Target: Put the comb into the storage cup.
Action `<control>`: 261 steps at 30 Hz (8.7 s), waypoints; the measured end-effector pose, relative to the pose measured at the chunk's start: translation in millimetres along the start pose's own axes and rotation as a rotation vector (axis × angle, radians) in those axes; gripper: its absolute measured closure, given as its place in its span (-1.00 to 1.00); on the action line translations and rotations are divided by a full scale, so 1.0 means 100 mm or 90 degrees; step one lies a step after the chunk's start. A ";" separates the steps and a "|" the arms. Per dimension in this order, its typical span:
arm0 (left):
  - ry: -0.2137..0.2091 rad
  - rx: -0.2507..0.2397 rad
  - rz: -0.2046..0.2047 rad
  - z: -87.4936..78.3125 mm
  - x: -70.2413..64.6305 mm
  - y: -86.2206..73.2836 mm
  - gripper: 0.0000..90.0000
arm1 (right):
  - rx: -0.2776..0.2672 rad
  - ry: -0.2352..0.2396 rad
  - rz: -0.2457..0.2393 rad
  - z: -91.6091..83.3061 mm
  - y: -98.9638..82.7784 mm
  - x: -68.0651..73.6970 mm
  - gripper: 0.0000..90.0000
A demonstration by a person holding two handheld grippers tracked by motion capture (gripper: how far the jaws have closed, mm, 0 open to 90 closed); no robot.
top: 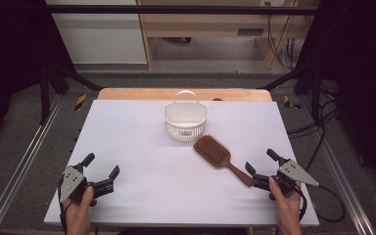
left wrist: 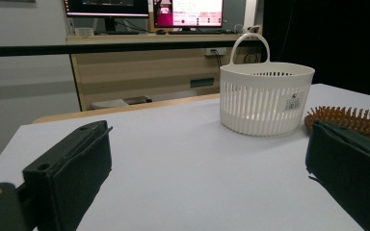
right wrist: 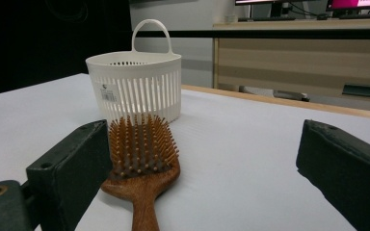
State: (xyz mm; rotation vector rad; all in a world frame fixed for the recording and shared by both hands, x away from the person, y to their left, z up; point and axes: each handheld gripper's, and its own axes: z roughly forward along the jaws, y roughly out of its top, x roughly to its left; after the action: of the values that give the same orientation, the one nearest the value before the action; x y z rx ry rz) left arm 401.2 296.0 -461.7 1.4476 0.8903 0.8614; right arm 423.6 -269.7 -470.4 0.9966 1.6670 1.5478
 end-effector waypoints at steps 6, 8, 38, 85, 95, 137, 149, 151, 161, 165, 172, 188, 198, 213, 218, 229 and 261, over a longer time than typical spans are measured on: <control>0.006 0.004 -0.002 -0.01 0.01 -0.01 -0.95 | 0.033 0.005 0.021 -0.02 0.02 0.02 -0.87; 0.006 0.003 -0.003 -0.01 0.01 -0.01 -0.95 | 0.039 0.005 0.020 -0.02 0.02 0.02 -0.87; 0.019 0.002 -0.007 -0.07 0.05 -0.03 -0.95 | 0.262 -0.019 -0.044 0.16 0.59 0.27 -0.82; 0.024 0.015 0.012 -0.06 0.08 -0.05 -0.95 | 0.605 0.093 -0.082 1.00 0.37 0.35 -0.05; 0.022 0.017 0.014 -0.05 0.08 -0.05 -0.94 | 0.625 0.104 -0.080 1.06 0.26 0.35 0.26; -0.022 0.096 0.013 -0.07 -0.16 0.08 -0.94 | 0.486 0.139 -0.130 0.66 0.25 0.54 0.63; -0.133 0.076 0.035 0.35 -0.61 0.75 -0.91 | 0.273 0.134 -0.084 0.62 0.30 0.70 0.62; -0.152 0.076 0.034 0.47 -0.70 0.84 -0.91 | 0.247 0.136 -0.081 0.63 0.30 0.72 0.62; -0.208 0.088 0.008 0.97 -1.12 1.01 -0.89 | 0.171 0.143 -0.082 0.62 0.27 0.84 0.62; -0.234 0.080 -0.034 1.16 -1.22 1.04 -0.89 | 0.160 0.152 -0.091 0.64 0.26 0.92 0.62; -0.266 0.072 -0.088 1.33 -1.29 0.99 -0.88 | 0.137 0.148 -0.102 0.66 0.25 0.99 0.62; -0.269 0.078 -0.188 1.49 -1.31 0.96 -0.57 | 0.127 0.148 -0.109 0.76 0.26 1.10 0.62; -0.270 0.081 -0.238 1.54 -1.34 0.94 -0.24 | 0.119 0.153 -0.104 0.77 0.25 1.14 0.62; -0.279 0.077 -0.243 1.47 -1.43 1.03 0.10 | 0.110 0.166 -0.088 0.76 0.25 1.17 0.62; -0.268 0.070 -0.210 1.46 -1.46 1.14 0.13 | 0.098 0.170 -0.067 0.74 0.26 1.15 0.29; -0.240 0.031 -0.216 1.39 -1.36 1.35 0.13 | 0.099 0.084 -0.037 0.52 0.21 0.80 -0.60; -0.177 -0.024 -0.194 1.67 -1.27 2.04 0.13 | 0.103 0.068 -0.007 0.29 0.14 0.46 -0.88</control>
State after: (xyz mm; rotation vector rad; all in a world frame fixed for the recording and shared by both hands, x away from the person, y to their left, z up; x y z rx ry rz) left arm 504.4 101.3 -269.9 1.3180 0.8494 0.4350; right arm 427.1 -215.1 -457.6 0.9986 1.8935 1.5016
